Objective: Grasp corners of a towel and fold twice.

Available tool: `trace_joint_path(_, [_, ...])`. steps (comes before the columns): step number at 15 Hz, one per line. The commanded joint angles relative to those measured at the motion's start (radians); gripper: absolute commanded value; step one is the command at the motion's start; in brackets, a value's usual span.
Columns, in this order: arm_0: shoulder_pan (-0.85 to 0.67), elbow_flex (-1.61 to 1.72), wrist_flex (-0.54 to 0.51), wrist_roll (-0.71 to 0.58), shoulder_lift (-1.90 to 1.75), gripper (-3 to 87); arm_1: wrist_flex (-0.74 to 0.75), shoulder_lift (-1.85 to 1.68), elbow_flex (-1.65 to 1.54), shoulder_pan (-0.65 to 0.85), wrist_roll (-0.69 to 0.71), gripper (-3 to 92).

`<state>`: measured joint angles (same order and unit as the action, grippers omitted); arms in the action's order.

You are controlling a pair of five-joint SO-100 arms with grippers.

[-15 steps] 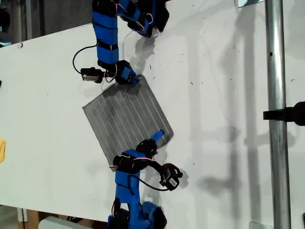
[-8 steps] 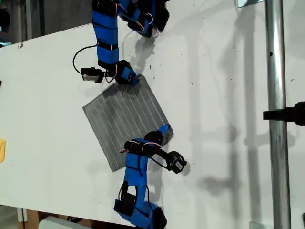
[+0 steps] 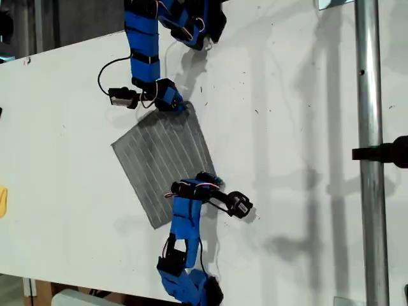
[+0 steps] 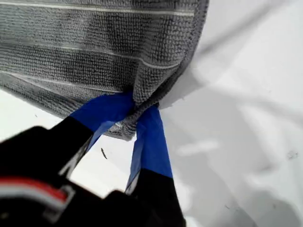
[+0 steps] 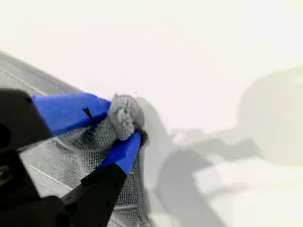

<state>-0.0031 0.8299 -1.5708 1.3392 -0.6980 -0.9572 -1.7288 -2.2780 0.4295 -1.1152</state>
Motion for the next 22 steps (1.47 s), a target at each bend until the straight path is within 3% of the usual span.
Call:
trace_joint_path(1, [-0.006, 0.008, -0.025, 0.018, -0.006, -1.3, 0.012, -0.049, -0.002, -0.005, -0.011, -0.3])
trace_joint_path(8, [0.052, 0.074, -0.072, 0.043, -0.123, -1.4, 0.012, -0.06, -0.002, -0.12, -0.077, -0.3])
trace_joint_path(19, [0.359, 0.098, -0.078, 0.229, -0.368, -1.4, -0.023, -0.169, 0.1, -0.652, -0.462, -0.3])
trace_joint_path(22, [0.446, 0.092, -0.009, 0.302, -0.422, -1.4, -0.109, -0.209, 0.198, -0.801, -0.56, -0.3])
